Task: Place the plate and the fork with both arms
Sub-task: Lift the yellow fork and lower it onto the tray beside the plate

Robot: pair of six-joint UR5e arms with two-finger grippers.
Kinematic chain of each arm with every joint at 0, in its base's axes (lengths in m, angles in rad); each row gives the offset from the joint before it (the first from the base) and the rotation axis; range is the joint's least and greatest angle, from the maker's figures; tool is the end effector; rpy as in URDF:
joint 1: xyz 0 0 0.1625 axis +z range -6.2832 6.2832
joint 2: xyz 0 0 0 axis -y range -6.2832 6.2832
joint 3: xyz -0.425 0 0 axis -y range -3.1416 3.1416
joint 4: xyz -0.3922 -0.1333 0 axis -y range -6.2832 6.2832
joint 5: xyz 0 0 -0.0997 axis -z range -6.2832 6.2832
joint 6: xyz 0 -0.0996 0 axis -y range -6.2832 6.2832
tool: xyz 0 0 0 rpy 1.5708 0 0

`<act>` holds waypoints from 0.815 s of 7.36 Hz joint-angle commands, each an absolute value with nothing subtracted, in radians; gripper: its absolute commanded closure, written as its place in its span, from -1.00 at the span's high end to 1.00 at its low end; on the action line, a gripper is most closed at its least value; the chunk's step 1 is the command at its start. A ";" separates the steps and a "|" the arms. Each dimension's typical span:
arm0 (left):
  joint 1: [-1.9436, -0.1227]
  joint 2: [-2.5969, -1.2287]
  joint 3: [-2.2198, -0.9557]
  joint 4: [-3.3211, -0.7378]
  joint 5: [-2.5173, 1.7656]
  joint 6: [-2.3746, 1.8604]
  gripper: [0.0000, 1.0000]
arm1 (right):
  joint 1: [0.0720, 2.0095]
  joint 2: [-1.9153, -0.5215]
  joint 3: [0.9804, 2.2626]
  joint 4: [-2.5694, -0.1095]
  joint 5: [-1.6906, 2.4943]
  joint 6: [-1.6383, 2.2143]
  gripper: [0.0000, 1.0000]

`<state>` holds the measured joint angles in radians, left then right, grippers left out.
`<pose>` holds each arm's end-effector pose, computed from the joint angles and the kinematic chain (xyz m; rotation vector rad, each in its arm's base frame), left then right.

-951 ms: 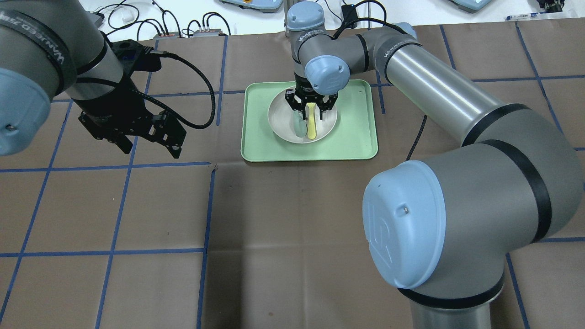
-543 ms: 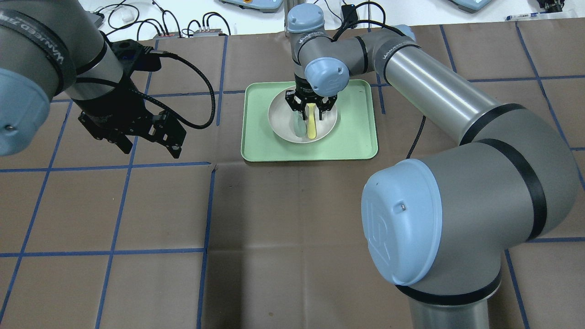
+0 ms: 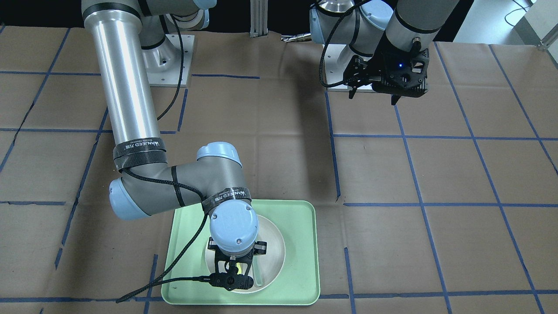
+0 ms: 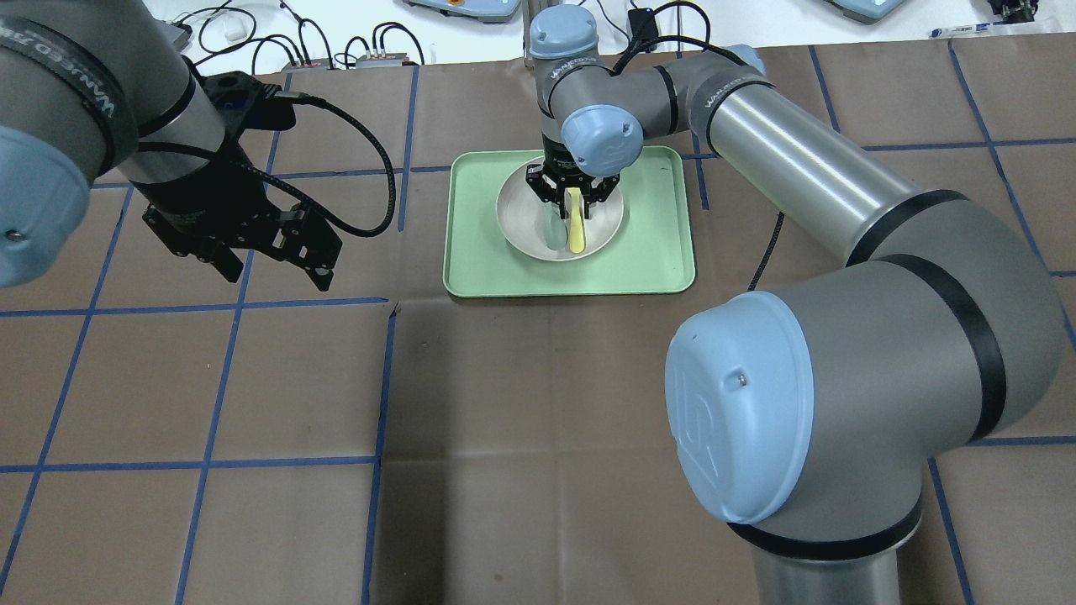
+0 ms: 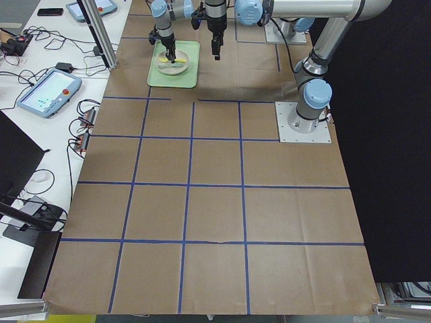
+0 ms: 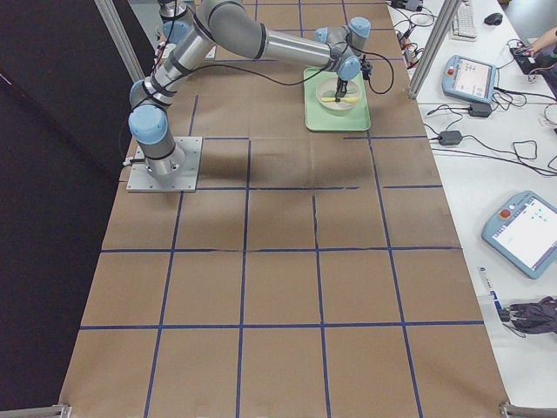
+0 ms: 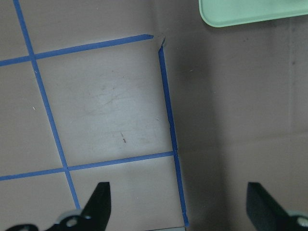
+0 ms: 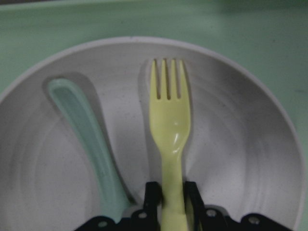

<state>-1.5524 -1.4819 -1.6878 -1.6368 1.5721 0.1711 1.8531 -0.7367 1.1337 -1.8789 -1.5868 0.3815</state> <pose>-0.1250 -0.4466 0.4663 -0.2389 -3.1214 -0.1469 0.3401 -0.6999 0.1883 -0.1523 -3.0914 -0.1221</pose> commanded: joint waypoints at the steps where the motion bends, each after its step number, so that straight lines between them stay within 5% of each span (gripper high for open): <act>1: -1.552 -1.482 -1.689 -1.637 1.571 0.170 1.00 | 1.856 -0.735 1.131 -1.879 -1.586 0.393 -0.80; 6: -1.551 -1.477 -1.689 -1.637 1.572 0.170 1.00 | 1.856 -0.784 1.115 -1.865 -1.575 0.426 -0.93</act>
